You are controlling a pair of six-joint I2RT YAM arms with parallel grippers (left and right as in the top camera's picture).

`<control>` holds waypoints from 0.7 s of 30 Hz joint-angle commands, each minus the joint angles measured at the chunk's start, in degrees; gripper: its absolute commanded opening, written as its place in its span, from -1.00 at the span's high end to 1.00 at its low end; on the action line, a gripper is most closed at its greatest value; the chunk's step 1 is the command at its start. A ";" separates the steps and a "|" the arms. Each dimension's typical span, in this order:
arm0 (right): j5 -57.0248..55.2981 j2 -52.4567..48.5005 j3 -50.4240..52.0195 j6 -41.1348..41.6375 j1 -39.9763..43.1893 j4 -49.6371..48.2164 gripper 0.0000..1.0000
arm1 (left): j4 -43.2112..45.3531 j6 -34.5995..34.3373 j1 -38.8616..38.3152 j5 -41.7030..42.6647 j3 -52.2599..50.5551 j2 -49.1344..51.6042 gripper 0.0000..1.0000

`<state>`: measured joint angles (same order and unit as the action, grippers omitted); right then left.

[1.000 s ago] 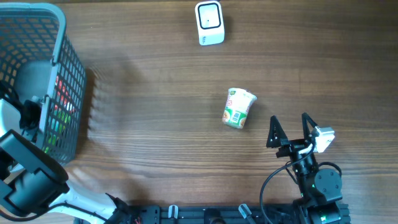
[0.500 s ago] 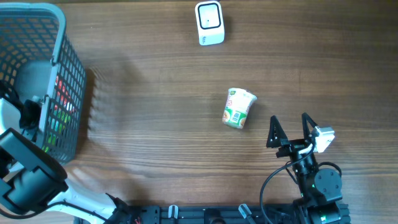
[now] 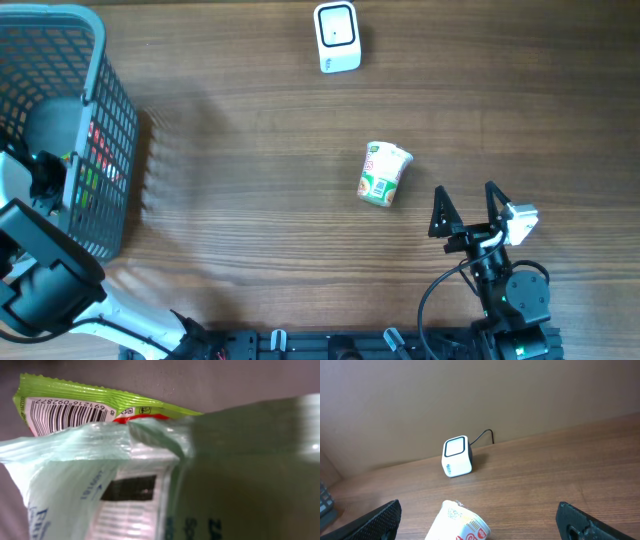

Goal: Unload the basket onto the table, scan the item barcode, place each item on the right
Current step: 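Reach the left gripper into the basket and grasp the green snack bag, then place the green snack bag on the table beside the cup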

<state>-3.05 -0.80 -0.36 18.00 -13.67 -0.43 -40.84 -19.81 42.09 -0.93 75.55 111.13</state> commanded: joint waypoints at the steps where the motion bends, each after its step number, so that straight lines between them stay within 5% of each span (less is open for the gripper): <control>1: -0.17 0.15 0.07 0.59 0.24 -0.28 -0.99 | -5.51 0.11 0.52 -2.99 -2.27 9.62 0.77; 9: -0.17 0.15 0.07 0.59 0.24 -0.28 -0.99 | -25.59 -0.90 0.52 -2.99 29.57 -7.43 0.92; 15: -0.17 0.15 0.07 0.59 0.24 -0.28 -0.99 | -24.17 -5.99 -1.95 10.10 32.81 -23.85 0.92; 17: -0.17 0.15 0.07 0.61 0.24 -0.28 -0.98 | -24.79 -5.95 -7.06 12.44 32.81 -27.50 0.91; 21: -0.17 0.15 0.07 0.59 0.24 -0.28 -1.00 | -29.35 -5.95 -30.18 7.63 32.63 -30.49 0.89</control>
<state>-3.05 -0.80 -0.34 18.00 -13.67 -0.43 -68.51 -25.21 23.44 8.38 107.85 82.46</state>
